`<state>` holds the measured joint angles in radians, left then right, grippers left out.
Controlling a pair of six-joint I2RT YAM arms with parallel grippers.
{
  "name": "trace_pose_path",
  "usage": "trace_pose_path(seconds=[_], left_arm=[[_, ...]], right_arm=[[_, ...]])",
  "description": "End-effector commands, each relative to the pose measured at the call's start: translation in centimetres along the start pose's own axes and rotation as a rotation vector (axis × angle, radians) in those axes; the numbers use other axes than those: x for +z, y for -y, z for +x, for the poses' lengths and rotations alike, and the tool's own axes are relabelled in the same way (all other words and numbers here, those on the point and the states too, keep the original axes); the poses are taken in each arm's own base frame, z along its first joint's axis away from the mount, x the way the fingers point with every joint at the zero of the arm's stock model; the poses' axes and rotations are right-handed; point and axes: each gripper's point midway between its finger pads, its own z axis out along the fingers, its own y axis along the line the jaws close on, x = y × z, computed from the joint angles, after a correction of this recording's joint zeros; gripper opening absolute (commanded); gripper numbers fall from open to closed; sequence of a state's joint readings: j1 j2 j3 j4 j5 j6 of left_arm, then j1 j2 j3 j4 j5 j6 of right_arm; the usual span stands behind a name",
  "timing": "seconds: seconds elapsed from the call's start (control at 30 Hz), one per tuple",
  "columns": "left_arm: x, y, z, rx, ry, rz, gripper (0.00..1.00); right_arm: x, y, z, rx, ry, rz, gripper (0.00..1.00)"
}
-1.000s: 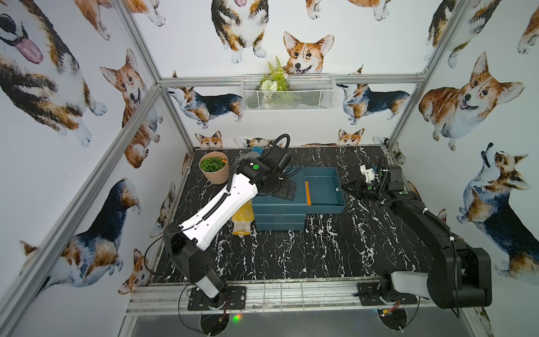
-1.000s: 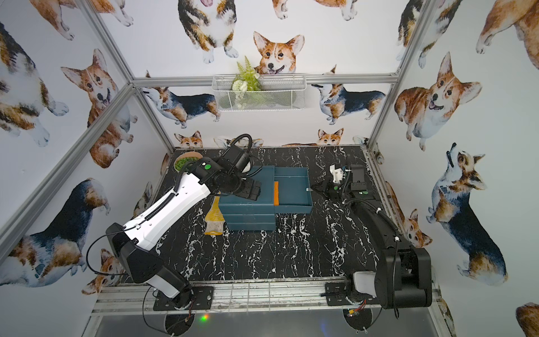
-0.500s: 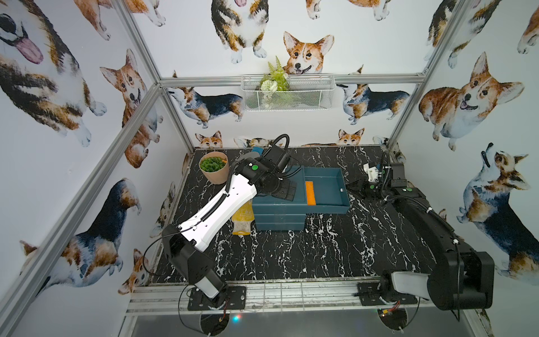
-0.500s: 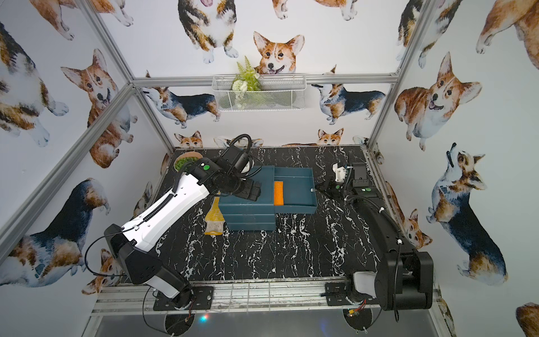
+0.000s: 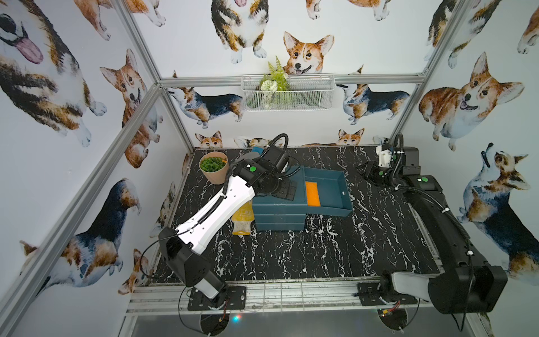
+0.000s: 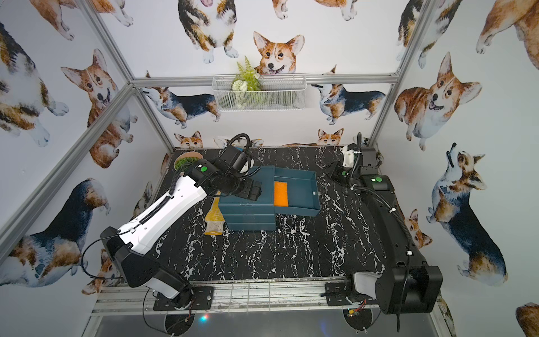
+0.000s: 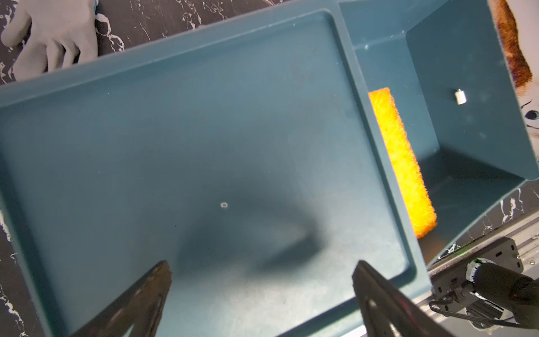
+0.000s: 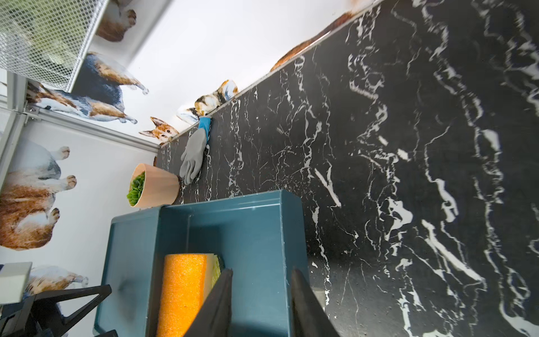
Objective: Take the sponge out of the drawer
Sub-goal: Open the drawer in the storage box, then pick up the sponge from the drawer.
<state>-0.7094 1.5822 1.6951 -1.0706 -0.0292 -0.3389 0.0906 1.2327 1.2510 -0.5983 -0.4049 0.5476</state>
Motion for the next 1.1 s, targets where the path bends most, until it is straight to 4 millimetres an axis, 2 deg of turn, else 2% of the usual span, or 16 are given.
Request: trace_pose_path(seconds=[0.0, 0.13, 0.3, 0.53, 0.6, 0.7, 0.8, 0.93, 1.07], left_arm=[[-0.6, 0.2, -0.7, 0.019, 0.034, 0.014, 1.0], [-0.9, 0.3, -1.1, 0.021, 0.049, 0.028, 1.0], [-0.9, 0.5, -1.2, 0.027, 0.055, 0.041, 1.0], [-1.3, 0.2, -1.0, 0.025, 0.057, 0.037, 1.0], [-2.1, -0.4, -1.1, 0.013, 0.067, 0.02, 1.0], [-4.3, -1.4, -0.7, 0.001, 0.086, 0.003, 1.0], [-5.9, -2.0, 1.5, 0.01, 0.02, -0.016, 1.0], [-7.4, -2.7, 6.1, 0.045, -0.126, -0.04, 1.0], [-8.6, -2.5, 8.8, 0.06, -0.155, -0.042, 1.0]], right_arm=[[-0.5, -1.2, 2.3, -0.053, -0.051, 0.052, 0.36], [1.6, -3.8, 5.9, -0.057, -0.166, -0.01, 0.37], [4.4, -5.7, 9.7, -0.044, -0.272, -0.083, 0.4], [6.4, -7.9, 12.1, -0.052, -0.35, -0.161, 0.42], [7.0, -8.0, 12.6, -0.055, -0.365, -0.149, 0.42], [7.6, -7.8, 13.2, -0.051, -0.381, -0.13, 0.42], [7.7, -7.4, 13.3, -0.052, -0.383, -0.111, 0.42], [7.5, -7.0, 13.2, -0.067, -0.386, -0.084, 0.42], [7.8, -7.1, 13.7, -0.061, -0.418, -0.093, 0.42]])
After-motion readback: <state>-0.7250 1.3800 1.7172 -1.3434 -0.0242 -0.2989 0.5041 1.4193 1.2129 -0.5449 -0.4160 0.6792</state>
